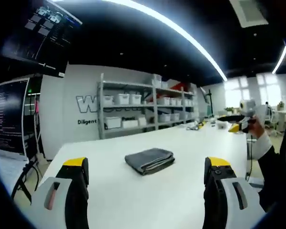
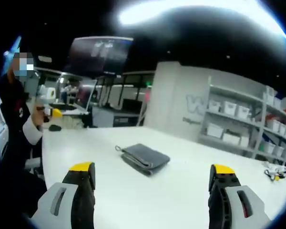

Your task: Open the folded towel by lifting each exposed corner and separating the folded layers until the towel lies flat within the target outline without major curled edges

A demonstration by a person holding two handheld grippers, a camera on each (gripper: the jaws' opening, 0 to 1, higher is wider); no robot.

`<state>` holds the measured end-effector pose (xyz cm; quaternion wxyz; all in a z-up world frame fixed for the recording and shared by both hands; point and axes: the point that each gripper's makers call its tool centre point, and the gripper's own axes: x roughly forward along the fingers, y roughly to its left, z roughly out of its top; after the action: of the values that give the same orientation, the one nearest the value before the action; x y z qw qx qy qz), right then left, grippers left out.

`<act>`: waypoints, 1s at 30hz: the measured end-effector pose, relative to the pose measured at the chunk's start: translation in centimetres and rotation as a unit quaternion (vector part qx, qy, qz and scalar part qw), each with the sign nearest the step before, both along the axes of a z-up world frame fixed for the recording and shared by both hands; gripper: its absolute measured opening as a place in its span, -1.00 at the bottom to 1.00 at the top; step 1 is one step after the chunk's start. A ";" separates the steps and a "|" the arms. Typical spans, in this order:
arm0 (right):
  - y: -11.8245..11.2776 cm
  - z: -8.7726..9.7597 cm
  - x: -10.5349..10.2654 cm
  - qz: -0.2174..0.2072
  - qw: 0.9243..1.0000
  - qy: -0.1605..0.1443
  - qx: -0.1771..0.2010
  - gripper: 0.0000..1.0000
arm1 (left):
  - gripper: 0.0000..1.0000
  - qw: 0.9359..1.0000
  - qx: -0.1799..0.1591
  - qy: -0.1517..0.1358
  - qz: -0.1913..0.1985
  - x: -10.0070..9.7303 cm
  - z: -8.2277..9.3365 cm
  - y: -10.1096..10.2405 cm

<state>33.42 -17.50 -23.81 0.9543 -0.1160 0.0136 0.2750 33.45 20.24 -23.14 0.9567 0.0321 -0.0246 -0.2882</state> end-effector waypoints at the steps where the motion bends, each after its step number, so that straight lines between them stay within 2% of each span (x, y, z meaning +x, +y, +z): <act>1: 0.0 0.2 0.1 -0.003 1.000 -0.004 0.003 0.99 | 0.99 1.000 0.000 0.000 0.000 0.0 0.0 -0.1; 4: 0.4 0.5 0.1 0.002 1.000 -0.010 0.016 0.99 | 0.99 1.000 -0.003 -0.003 -0.003 -0.1 0.1 -0.2; 8: 0.9 0.5 -0.1 0.012 1.000 -0.008 0.014 0.99 | 0.99 1.000 -0.007 -0.002 -0.010 -0.3 0.1 -0.3; 13: 0.5 0.4 0.1 0.002 1.000 -0.007 0.009 0.99 | 0.99 1.000 -0.001 -0.005 -0.006 -0.2 0.1 -0.2; 16: 0.1 0.9 0.4 -0.013 0.999 -0.013 0.029 0.99 | 0.99 1.000 0.001 0.000 -0.001 0.0 -0.2 -0.1; 19: 0.1 1.1 0.2 -0.009 0.999 -0.015 0.030 0.99 | 0.99 1.000 -0.003 0.002 -0.003 -0.1 -0.2 -0.1; 23: 0.2 1.0 0.0 -0.004 0.999 -0.014 0.030 0.99 | 0.99 0.999 -0.034 -0.005 -0.005 0.1 0.5 0.1; 26: 0.1 1.1 0.1 -0.010 0.999 -0.019 0.030 0.99 | 0.99 0.997 -0.073 0.009 -0.026 0.0 0.6 -0.2; 30: 0.1 1.2 0.2 -0.013 0.999 -0.022 0.034 0.99 | 0.99 0.996 -0.083 0.008 -0.029 0.0 0.8 0.0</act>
<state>33.65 -17.45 -22.66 0.9614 -0.0893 -0.0151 0.2600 33.45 20.21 -22.37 0.9474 -0.0503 -0.0421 -0.3133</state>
